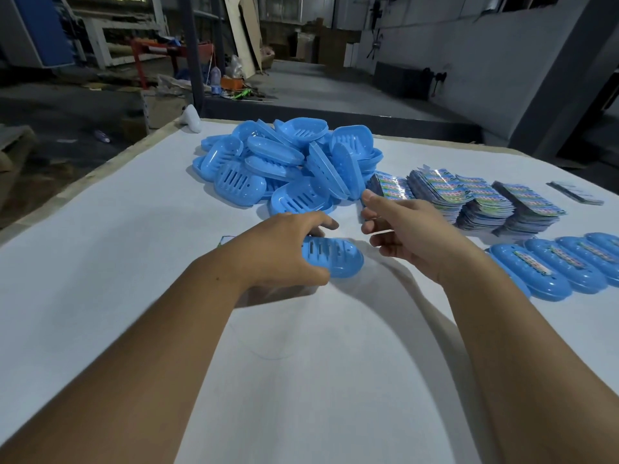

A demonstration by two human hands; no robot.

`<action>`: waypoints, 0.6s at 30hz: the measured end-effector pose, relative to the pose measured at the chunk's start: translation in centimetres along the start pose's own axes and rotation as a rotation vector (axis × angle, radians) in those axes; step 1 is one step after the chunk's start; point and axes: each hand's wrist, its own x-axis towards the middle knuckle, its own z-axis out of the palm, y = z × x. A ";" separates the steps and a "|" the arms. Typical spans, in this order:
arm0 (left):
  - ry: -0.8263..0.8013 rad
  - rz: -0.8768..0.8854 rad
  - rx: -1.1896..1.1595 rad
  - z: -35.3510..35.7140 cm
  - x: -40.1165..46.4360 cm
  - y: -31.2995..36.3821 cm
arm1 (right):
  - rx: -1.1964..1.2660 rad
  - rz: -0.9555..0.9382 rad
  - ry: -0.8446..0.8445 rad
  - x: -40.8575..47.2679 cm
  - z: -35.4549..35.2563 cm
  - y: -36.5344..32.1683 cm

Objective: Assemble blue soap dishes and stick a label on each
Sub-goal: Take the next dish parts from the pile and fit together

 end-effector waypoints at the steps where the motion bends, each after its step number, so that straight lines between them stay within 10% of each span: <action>1: -0.010 -0.006 -0.005 0.0 0.0 0.0 | -0.007 0.000 0.003 0.0 0.0 0.0; 12: 0.001 -0.097 -0.048 -1.2 -0.2 0.0 | -0.075 -0.003 0.020 0.3 0.0 0.4; 18: 0.189 -0.526 0.157 -5.4 -1.1 -1.7 | -0.083 -0.024 0.068 0.4 0.1 0.4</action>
